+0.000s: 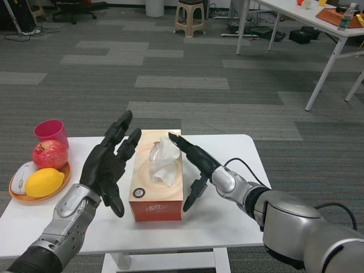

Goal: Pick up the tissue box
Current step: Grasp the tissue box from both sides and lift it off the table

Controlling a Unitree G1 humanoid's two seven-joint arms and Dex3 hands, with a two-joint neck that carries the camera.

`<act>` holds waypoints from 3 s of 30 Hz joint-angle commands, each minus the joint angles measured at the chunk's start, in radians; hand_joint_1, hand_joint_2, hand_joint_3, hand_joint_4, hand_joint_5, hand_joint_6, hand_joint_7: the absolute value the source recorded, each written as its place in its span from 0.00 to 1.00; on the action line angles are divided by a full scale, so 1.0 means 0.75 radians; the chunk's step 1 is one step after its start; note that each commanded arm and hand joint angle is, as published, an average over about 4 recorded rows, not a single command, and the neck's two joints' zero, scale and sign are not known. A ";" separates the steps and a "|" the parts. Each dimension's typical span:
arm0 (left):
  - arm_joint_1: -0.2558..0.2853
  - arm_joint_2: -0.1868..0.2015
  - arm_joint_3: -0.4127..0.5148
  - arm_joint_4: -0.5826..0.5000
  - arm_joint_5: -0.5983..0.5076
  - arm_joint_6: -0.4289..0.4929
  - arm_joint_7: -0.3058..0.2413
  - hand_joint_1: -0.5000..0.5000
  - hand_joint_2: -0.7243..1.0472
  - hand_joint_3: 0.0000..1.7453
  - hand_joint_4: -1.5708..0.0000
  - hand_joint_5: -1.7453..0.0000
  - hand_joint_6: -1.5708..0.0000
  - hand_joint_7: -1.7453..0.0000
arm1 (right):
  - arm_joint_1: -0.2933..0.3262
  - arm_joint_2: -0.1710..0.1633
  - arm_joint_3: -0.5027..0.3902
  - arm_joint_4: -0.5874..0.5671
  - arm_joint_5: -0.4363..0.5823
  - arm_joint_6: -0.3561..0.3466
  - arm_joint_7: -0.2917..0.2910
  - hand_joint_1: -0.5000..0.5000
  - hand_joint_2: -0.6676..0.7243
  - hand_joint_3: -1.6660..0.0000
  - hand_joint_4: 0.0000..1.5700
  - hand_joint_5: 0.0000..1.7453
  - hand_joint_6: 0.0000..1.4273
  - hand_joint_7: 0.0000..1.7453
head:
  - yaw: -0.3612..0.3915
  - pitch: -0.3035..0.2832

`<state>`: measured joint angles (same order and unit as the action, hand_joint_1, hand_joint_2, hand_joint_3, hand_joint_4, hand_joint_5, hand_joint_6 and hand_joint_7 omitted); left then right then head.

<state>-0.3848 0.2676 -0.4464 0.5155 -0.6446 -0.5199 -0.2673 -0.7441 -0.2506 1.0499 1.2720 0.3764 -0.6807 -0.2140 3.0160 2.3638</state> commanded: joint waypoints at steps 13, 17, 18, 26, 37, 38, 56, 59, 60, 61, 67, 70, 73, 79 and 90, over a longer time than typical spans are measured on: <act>0.017 -0.003 0.051 0.085 -0.028 0.004 -0.016 1.00 0.10 0.00 1.00 0.94 1.00 1.00 | 0.139 -0.036 -0.208 -0.094 -0.001 -0.016 0.040 0.04 0.45 0.95 0.00 0.00 0.00 0.04 | 0.054 -0.011; 0.034 -0.001 0.084 0.091 -0.038 0.004 -0.023 1.00 0.10 0.00 1.00 0.94 1.00 1.00 | 0.160 -0.044 -0.252 -0.125 -0.001 -0.019 0.048 0.04 0.45 0.95 0.00 0.00 0.00 0.04 | 0.054 -0.007; 0.037 0.000 0.092 0.094 -0.038 0.004 -0.024 1.00 0.10 0.00 1.00 0.94 1.00 1.00 | 0.163 -0.045 -0.261 -0.126 -0.001 -0.019 0.049 0.04 0.45 0.95 0.00 0.00 0.00 0.04 | 0.055 -0.006; 0.025 0.021 0.137 0.200 0.008 0.004 -0.024 1.00 0.10 0.00 1.00 0.94 1.00 1.00 | 0.157 -0.045 -0.259 -0.058 -0.001 -0.017 0.050 0.04 0.45 0.95 0.00 0.00 0.00 0.04 | 0.056 0.000; -0.095 0.023 0.101 0.445 0.132 0.041 -0.029 1.00 0.10 0.00 1.00 0.94 1.00 1.00 | 0.127 -0.038 -0.191 0.042 -0.001 -0.010 0.050 0.04 0.45 0.95 0.00 0.00 0.00 0.04 | 0.053 0.001; -0.109 0.022 0.095 0.471 0.146 0.044 -0.030 1.00 0.10 0.00 1.00 0.94 1.00 1.00 | 0.127 -0.038 -0.184 0.051 -0.001 -0.009 0.050 0.04 0.45 0.95 0.00 0.00 0.00 0.04 | 0.053 0.001; -0.229 -0.021 -0.187 0.612 0.197 0.109 -0.048 1.00 0.10 0.00 1.00 0.94 1.00 1.00 | 0.100 -0.016 -0.060 0.073 -0.001 -0.006 0.040 0.04 0.45 0.95 0.02 0.00 0.00 0.04 | 0.020 -0.010; -0.240 -0.029 -0.226 0.623 0.198 0.119 -0.051 1.00 0.10 0.00 1.00 0.94 1.00 1.00 | 0.091 -0.007 -0.040 0.071 0.000 -0.005 0.038 0.04 0.45 0.95 0.02 0.00 0.00 0.04 | 0.021 -0.009; -0.245 -0.031 -0.240 0.626 0.197 0.121 -0.052 1.00 0.10 0.00 1.00 0.94 1.00 1.00 | 0.087 -0.004 -0.033 0.071 0.001 -0.005 0.037 0.04 0.45 0.95 0.02 0.00 0.00 0.04 | 0.021 -0.008; -0.250 -0.033 -0.257 0.629 0.197 0.126 -0.053 1.00 0.10 0.00 1.00 0.94 1.00 1.00 | 0.083 0.000 -0.023 0.072 0.001 -0.004 0.035 0.04 0.45 0.95 0.02 0.00 0.00 0.04 | 0.021 -0.008; -0.271 -0.036 -0.327 0.630 0.200 0.157 -0.073 1.00 0.10 0.00 1.00 0.94 1.00 1.00 | 0.078 0.011 0.017 0.073 0.001 -0.003 0.029 0.04 0.45 0.95 0.02 0.00 0.00 0.04 | 0.022 -0.011; -0.275 -0.036 -0.345 0.630 0.201 0.165 -0.078 1.00 0.10 0.00 1.00 0.94 1.00 1.00 | 0.077 0.014 0.026 0.073 0.001 -0.003 0.027 0.04 0.49 0.95 0.02 0.00 0.00 0.04 | 0.025 -0.012; -0.278 -0.036 -0.362 0.630 0.199 0.171 -0.085 1.00 0.10 0.00 1.00 0.94 1.00 1.00 | 0.076 0.017 0.033 0.073 0.001 -0.003 0.022 0.04 0.50 0.95 0.02 0.00 0.00 0.04 | 0.028 -0.012; -0.274 -0.042 -0.376 0.630 0.174 0.165 -0.087 1.00 0.10 0.00 1.00 0.94 1.00 1.00 | 0.076 0.019 0.020 0.071 0.001 -0.004 0.013 0.04 0.50 0.95 0.02 0.00 0.00 0.04 | 0.035 -0.013; -0.248 -0.087 -0.333 0.632 0.091 0.090 -0.050 1.00 0.10 0.00 1.00 0.94 1.00 1.00 | 0.076 0.032 -0.034 0.061 -0.001 -0.008 0.003 0.04 0.55 0.95 0.08 0.00 0.00 0.04 | 0.041 -0.010</act>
<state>-0.5882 0.2389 -0.6832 0.9835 -0.5817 -0.4613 -0.2920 -0.6540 -0.2518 1.0338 1.3361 0.3825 -0.6765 -0.2170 3.0466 2.3558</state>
